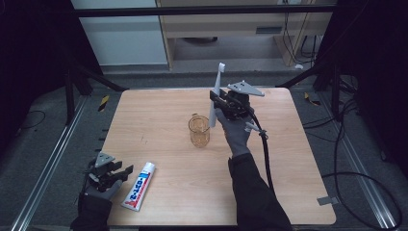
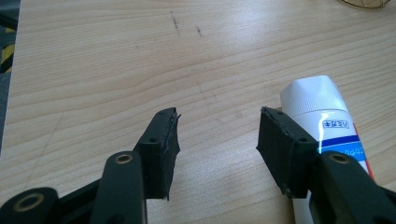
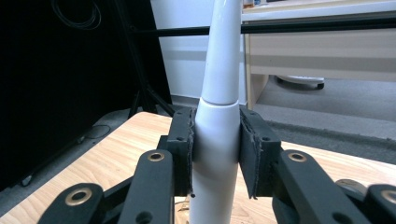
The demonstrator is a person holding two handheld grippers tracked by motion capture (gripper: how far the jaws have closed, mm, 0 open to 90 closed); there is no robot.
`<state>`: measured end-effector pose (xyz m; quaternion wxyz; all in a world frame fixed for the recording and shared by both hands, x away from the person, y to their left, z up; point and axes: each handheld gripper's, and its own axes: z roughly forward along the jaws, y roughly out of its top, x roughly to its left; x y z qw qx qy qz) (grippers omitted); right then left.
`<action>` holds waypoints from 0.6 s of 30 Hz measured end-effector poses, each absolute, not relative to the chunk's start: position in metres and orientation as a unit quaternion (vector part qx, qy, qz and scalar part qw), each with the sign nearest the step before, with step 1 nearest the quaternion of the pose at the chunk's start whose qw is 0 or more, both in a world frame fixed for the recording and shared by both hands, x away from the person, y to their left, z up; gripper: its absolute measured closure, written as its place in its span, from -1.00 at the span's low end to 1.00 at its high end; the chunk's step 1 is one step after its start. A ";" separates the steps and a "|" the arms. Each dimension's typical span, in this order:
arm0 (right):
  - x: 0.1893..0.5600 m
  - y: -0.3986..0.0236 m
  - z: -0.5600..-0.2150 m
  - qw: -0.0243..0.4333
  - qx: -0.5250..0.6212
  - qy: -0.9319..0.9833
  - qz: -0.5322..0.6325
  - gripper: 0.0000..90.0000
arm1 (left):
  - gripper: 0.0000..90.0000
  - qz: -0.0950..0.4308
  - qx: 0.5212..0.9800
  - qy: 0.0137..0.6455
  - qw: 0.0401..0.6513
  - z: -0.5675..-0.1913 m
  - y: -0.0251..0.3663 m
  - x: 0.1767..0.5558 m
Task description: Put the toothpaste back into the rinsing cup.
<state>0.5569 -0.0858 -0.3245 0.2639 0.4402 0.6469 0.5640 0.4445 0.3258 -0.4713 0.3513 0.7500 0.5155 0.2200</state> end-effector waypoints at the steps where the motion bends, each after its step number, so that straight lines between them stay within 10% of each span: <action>1: 0.558 -0.085 -0.326 0.262 0.439 0.649 0.564 0.51 | 0.04 0.220 0.750 0.515 0.351 -0.471 0.326 0.445; 18: 0.574 -0.066 -0.343 0.257 0.428 0.652 0.571 0.51 | 0.04 0.222 0.747 0.517 0.353 -0.471 0.327 0.444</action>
